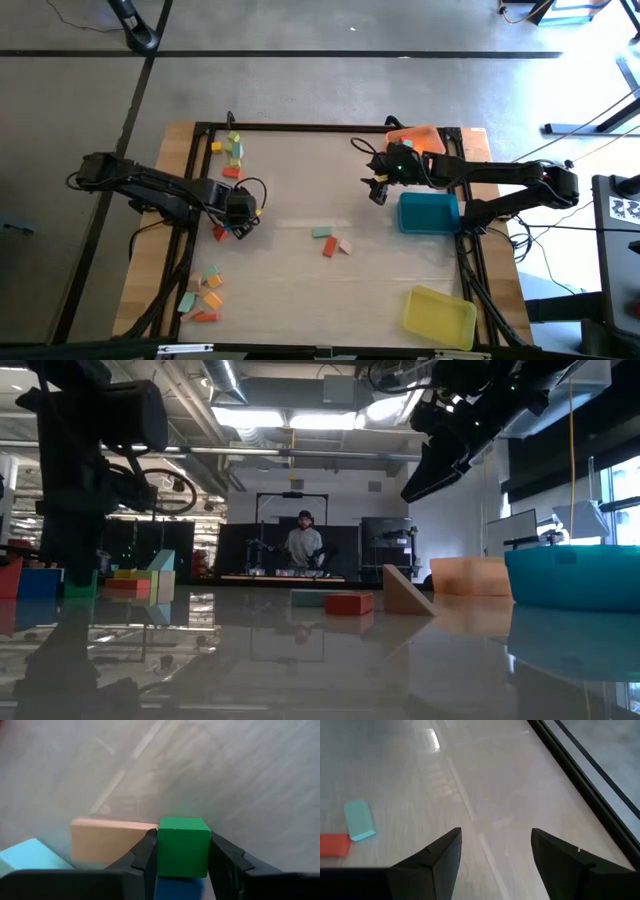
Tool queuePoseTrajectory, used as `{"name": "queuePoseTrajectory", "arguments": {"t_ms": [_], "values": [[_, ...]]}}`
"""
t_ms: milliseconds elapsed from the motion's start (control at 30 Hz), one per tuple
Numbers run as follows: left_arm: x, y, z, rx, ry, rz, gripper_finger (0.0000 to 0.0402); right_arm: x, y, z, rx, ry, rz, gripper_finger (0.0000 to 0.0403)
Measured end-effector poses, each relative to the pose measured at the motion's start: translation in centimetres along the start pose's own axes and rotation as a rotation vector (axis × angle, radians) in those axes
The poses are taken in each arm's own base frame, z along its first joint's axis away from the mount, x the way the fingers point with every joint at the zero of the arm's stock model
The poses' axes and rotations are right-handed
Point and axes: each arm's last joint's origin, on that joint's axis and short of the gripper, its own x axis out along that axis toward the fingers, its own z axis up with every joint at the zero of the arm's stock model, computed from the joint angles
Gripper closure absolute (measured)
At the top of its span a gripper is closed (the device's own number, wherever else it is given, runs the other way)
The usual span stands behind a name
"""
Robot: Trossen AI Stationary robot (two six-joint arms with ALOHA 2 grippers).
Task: Sort blocks by size
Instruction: Put the green cube block into the orange bin
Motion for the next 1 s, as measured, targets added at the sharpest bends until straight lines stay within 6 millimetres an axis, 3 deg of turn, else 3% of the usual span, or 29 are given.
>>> {"name": "queuePoseTrajectory", "arguments": {"t_ms": [200,367,600,833,1000], "values": [[-2.1,-1.4,1.8,0.065,-0.105,-0.074,0.0280,0.0,0.1,0.3,-0.005,-0.026,0.021,0.0169],[-3.4,-2.9,3.6,0.166,-0.297,-0.181,0.0279,0.2,0.6,0.9,-0.054,-0.095,0.163,0.0169],[-5.0,-4.7,5.8,0.266,-0.596,-0.331,0.0273,1.0,3.8,1.8,-0.241,-0.233,0.286,0.0169],[-6.9,-5.8,7.3,0.277,-0.847,-0.447,0.0272,2.1,6.9,2.3,-0.420,-0.362,0.233,0.0169],[-7.3,-6.2,7.8,0.247,-0.916,-0.494,0.0271,3.0,8.9,2.5,-0.546,-0.455,0.215,0.0169]]}}
